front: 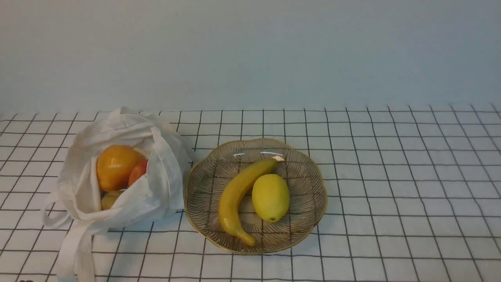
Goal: Take the fruit out of the bag on the white checkered tablecloth and place them on the plate.
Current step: 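Reach into the bag and grasp a fruit with the left gripper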
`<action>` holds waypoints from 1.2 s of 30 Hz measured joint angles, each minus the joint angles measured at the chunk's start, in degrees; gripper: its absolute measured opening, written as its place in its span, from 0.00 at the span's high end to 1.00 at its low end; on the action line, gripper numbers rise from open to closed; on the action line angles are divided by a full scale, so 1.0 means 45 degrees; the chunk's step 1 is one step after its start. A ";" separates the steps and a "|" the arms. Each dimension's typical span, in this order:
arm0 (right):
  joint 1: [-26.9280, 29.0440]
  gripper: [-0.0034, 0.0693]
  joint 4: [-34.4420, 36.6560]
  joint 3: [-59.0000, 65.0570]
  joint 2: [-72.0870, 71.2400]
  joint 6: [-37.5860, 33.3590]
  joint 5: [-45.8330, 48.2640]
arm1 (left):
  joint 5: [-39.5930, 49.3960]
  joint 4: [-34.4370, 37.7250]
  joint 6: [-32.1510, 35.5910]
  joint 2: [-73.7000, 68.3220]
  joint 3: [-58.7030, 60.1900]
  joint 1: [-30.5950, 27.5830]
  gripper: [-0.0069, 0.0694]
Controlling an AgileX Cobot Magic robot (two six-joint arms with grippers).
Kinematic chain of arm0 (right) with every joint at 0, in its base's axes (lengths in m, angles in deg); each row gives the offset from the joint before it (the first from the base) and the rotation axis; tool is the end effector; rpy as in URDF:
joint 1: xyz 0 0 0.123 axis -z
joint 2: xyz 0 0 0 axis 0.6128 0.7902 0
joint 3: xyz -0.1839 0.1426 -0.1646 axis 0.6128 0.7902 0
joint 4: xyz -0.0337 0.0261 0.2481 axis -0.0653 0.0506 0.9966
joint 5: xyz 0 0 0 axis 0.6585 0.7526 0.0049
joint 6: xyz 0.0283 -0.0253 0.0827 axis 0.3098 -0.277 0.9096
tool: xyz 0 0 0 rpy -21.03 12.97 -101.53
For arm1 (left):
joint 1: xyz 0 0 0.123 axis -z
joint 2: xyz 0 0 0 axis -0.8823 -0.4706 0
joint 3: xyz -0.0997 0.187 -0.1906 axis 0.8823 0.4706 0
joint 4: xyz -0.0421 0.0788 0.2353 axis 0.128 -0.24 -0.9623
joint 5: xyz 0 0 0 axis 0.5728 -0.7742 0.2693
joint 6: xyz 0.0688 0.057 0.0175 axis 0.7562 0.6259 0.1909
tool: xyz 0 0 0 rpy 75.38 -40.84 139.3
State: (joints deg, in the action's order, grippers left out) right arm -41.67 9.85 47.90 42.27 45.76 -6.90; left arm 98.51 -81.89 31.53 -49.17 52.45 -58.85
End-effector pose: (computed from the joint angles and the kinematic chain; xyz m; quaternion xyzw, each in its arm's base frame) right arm 0.0515 0.0074 0.1718 -0.0839 0.8030 0.0050 0.5901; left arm 0.0521 -0.0028 0.1705 0.0163 0.8092 -0.0197 0.5870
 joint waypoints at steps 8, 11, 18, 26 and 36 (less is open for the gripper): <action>0.0000 0.97 0.0000 0.0000 0.0000 0.0000 0.0000 | 0.0000 0.0000 0.0000 0.0000 0.0000 0.0000 0.92; 0.0000 0.97 0.0000 0.0000 0.0000 0.0000 0.0000 | 0.0000 0.0000 0.0000 0.0000 0.0000 0.0000 0.92; 0.0000 0.97 0.0000 0.0000 0.0000 0.0000 0.0000 | 0.0000 0.0000 0.0000 0.0000 0.0000 0.0000 0.92; 0.0000 0.97 0.0000 0.0000 0.0000 0.0000 0.0000 | -0.0138 0.0000 -0.0028 0.0000 0.0012 0.0000 0.92; 0.0000 0.97 0.0000 0.0000 0.0000 0.0000 0.0000 | -0.3289 0.3592 -0.1704 0.0000 0.0050 0.0000 0.92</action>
State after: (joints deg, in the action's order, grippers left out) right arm -41.67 9.85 47.90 42.27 45.76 -6.90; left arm 83.70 -65.73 23.86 -49.17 52.67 -58.85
